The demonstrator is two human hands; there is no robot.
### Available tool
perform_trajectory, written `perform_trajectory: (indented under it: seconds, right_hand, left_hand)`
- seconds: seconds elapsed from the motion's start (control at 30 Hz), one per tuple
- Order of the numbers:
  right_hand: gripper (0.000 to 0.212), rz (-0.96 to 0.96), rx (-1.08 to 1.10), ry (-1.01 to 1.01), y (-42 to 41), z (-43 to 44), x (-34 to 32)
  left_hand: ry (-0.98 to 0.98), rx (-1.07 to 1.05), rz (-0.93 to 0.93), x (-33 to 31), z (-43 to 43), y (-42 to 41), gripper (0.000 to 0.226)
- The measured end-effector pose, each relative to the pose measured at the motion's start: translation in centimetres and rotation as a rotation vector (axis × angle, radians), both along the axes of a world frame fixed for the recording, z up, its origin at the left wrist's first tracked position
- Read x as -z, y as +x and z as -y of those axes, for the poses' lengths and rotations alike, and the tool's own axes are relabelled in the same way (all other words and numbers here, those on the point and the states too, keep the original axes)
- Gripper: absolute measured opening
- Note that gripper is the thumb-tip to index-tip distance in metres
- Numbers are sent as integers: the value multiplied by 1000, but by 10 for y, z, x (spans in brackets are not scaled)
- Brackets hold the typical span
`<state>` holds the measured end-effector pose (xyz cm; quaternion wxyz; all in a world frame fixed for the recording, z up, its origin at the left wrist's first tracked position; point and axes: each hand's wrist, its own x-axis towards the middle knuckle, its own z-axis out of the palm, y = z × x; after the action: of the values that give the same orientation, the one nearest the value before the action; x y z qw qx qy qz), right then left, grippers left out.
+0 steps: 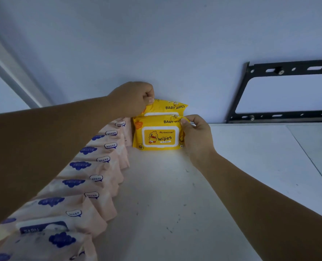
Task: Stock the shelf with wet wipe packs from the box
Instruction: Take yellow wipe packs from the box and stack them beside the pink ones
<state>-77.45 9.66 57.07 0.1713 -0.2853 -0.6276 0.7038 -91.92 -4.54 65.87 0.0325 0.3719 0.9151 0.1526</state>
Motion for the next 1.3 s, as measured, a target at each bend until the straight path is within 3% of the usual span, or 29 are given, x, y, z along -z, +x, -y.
perform_trajectory:
  seconds: [0.2,0.4,0.7,0.83,1.03,1.3]
  right_hand:
    - [23,1,12,22,-14,4,2]
    - [23,-6,-1,16,-16,1,7]
    - [9,58,-111,146,-23,-20,-1]
    - [6,70,-126,220,-20,-26,-8]
    - [9,78,-113,337,-5,-35,-19]
    - [17,85,-191,530,33,-33,-37]
  left_hand:
    - [-87,-47,-348,4,-3,0,20]
    - [-229,-73,-439,17,-4,1,13]
    - [-158,-81,-484,16,0,9,13]
    - [-67,-45,-345,6,5,12,16]
    - [155,-57,27,-7,17,22,14]
    - [126,-40,144,-22,35,64,14]
